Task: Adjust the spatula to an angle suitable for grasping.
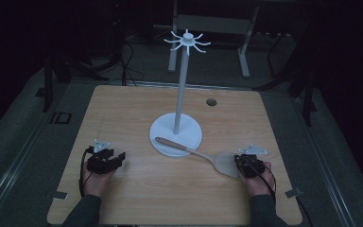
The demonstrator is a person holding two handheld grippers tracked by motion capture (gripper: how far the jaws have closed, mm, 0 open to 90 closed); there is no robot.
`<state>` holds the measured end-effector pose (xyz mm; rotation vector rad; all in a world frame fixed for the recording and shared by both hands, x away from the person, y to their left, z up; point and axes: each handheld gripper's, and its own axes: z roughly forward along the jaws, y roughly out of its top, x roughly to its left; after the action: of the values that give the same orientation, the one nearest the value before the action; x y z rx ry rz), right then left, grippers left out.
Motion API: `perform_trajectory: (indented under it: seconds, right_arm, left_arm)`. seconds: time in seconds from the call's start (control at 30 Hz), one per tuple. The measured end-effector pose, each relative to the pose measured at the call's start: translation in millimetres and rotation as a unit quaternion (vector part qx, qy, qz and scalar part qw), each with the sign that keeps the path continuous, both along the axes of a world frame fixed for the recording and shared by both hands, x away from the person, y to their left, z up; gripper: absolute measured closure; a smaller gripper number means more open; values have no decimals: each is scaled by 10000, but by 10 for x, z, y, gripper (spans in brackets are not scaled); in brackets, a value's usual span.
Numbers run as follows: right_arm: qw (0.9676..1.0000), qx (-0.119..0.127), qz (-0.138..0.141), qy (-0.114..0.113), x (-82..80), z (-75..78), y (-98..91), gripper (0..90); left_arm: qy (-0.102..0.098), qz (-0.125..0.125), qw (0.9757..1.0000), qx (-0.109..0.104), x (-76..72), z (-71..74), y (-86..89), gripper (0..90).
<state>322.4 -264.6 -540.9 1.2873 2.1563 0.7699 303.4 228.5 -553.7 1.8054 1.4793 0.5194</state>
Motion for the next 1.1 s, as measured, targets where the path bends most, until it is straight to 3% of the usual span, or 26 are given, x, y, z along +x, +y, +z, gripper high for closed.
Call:
perform_trajectory:
  seconds: [0.13, 0.23, 0.3, 0.33, 0.37, 0.4, 0.5, 0.57, 0.6, 0.67, 0.77, 0.8, 0.83, 0.97, 1.1]
  right_arm:
    - [9999, 2, 118, -95, -28, 80, 59, 884]
    - [9993, -15, 359, -66, -20, 149, 171, 850]
    - [9977, -27, 672, -84, -6, 186, 281, 798]
    - [9977, -27, 672, -84, -6, 186, 281, 798]
    - [9962, 7, 871, -75, 7, 200, 347, 774]
    - [9916, 48, 1289, 18, 61, 215, 507, 732]
    - [9864, -99, 1630, 182, 164, 184, 723, 659]
    - [9850, -152, 1698, 248, 197, 166, 786, 646]
    - [9813, -208, 1878, 373, 268, 118, 889, 608]
    - [9796, -304, 1932, 467, 330, 75, 953, 563]
    - [9769, -327, 2022, 602, 388, 35, 1002, 567]
    - [9732, -328, 2155, 739, 445, -8, 1022, 652]
    - [9732, -363, 2144, 754, 462, -19, 1015, 667]
    - [9677, -475, 2335, 819, 444, 6, 951, 726]
    - [9672, -468, 2343, 857, 347, 21, 789, 773]
  left_arm:
    - [-1, 14, 10000, 0, 1, 0, 3, 472]
    - [-1, 15, 10000, 3, 0, 2, 8, 472]
    - [-8, 14, 10000, -1, 0, 2, 9, 472]
    - [-8, 14, 10000, -1, 0, 2, 9, 472]
    - [-10, 10, 10000, 0, -1, 3, 5, 472]
    - [-13, 3, 10000, -2, -2, 4, 6, 472]
    - [-9, 7, 10000, -12, -4, 6, 14, 472]
    - [-12, 13, 10000, -25, -5, 8, 21, 472]
    - [-12, 17, 10000, -26, -5, 7, 23, 472]
    - [-15, 20, 10000, -31, -4, 8, 24, 472]
    - [-29, 9, 10000, -35, -4, 9, 19, 472]
    - [-26, 5, 10000, -33, -5, 9, 19, 472]
    - [-30, 14, 10000, -41, -6, 10, 19, 472]
    - [-29, 28, 10000, -52, -6, 8, 29, 472]
    - [-21, 27, 10000, -38, -9, 10, 30, 472]
